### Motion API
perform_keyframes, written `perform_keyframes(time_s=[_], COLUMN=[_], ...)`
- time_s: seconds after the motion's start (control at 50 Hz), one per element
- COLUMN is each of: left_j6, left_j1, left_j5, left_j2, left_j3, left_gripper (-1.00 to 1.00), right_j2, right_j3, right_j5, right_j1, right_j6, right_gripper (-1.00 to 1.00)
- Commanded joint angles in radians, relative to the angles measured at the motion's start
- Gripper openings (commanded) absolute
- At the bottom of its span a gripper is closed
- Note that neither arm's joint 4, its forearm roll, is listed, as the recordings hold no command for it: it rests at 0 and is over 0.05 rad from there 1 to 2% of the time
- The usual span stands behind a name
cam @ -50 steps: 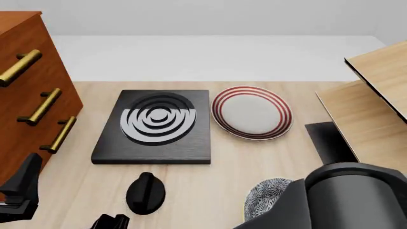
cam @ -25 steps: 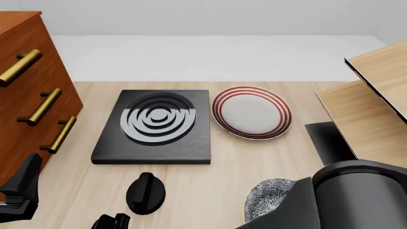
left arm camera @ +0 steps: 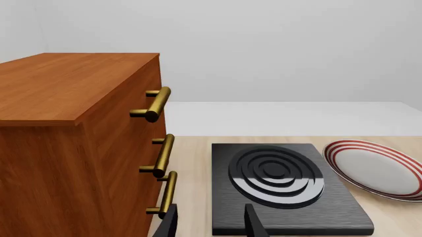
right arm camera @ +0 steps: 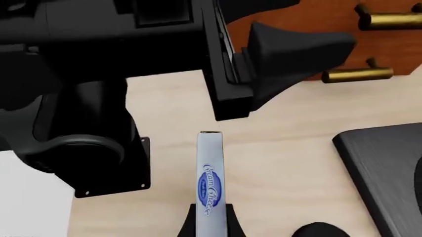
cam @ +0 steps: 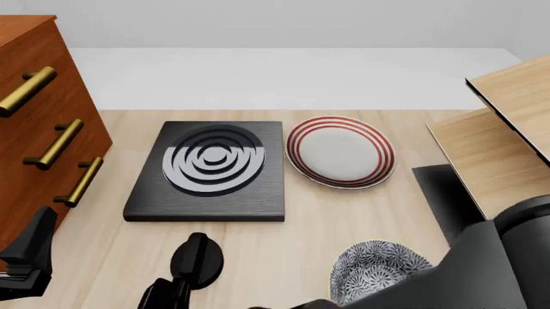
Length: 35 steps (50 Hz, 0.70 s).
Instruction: Pick up the cream cheese and put it in the bowl.
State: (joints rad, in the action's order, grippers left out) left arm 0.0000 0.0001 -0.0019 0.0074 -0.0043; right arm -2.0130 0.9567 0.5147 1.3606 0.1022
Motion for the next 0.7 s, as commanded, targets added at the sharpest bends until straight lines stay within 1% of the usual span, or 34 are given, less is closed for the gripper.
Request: perform_keyframes(time_s=[0.02, 0.2, 0.48, 0.7], left_j6=[0.000, 0.000, 0.000, 0.000], left_j1=[0.000, 0.000, 0.000, 0.000], left_j5=[0.000, 0.000, 0.000, 0.000], left_j2=[0.000, 0.000, 0.000, 0.000], left_j3=[0.000, 0.000, 0.000, 0.000], left_gripper=[1.00, 1.00, 1.00, 1.00], right_j2=[0.075, 0.156, 0.228, 0.368], right_j3=[-0.061, -0.127, -0.202, -0.284], right_j5=[0.006, 0.005, 0.008, -0.029], right_j1=[-0.007, -0.020, -0.035, -0.067], right_j6=[-0.005, 0.005, 0.006, 0.021], right_gripper=[-1.00, -1.00, -1.00, -1.00])
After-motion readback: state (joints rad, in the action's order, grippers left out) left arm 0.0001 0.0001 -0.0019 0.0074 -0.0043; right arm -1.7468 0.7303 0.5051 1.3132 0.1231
